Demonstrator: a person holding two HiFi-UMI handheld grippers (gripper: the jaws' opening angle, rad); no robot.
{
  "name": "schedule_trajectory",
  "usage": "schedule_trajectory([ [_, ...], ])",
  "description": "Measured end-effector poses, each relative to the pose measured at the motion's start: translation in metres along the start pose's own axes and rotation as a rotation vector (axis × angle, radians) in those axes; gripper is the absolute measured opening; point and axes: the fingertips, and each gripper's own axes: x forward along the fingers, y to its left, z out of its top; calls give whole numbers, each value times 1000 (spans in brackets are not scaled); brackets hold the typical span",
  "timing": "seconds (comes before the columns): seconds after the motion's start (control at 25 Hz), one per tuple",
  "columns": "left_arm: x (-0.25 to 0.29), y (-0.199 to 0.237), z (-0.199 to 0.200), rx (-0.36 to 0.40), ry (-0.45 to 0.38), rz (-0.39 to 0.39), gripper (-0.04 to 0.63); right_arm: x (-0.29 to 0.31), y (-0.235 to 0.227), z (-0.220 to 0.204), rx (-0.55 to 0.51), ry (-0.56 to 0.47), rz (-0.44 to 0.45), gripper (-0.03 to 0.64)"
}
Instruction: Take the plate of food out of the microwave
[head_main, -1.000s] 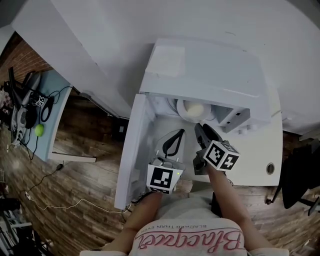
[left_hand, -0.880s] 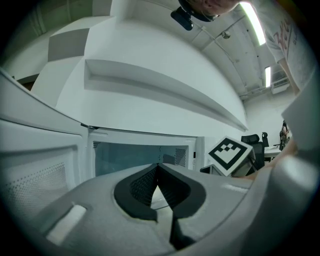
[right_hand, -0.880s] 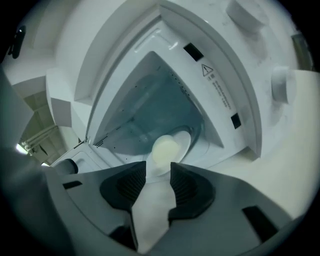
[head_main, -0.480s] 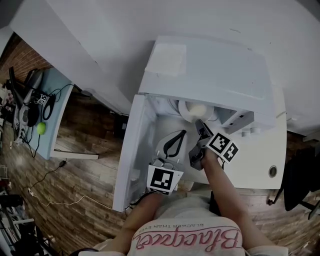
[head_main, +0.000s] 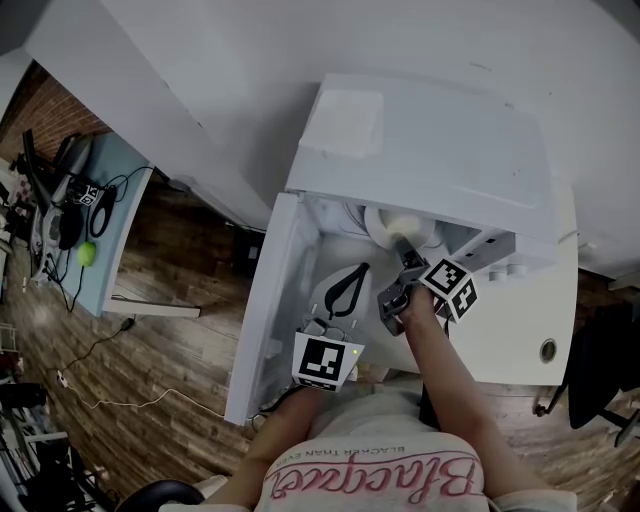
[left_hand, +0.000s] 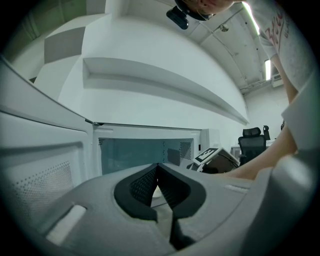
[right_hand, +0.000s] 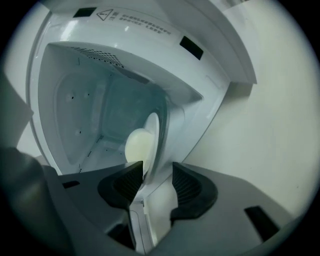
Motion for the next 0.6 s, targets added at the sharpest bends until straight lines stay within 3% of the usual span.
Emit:
schedule_trajectory([
  [0.32, -1, -2, -4, 7, 12, -20, 5, -9, 12, 3, -57, -20, 10, 63],
  [0.6, -4, -8, -3, 15, 9, -40, 5, -20, 12, 5, 68, -30, 83, 31],
])
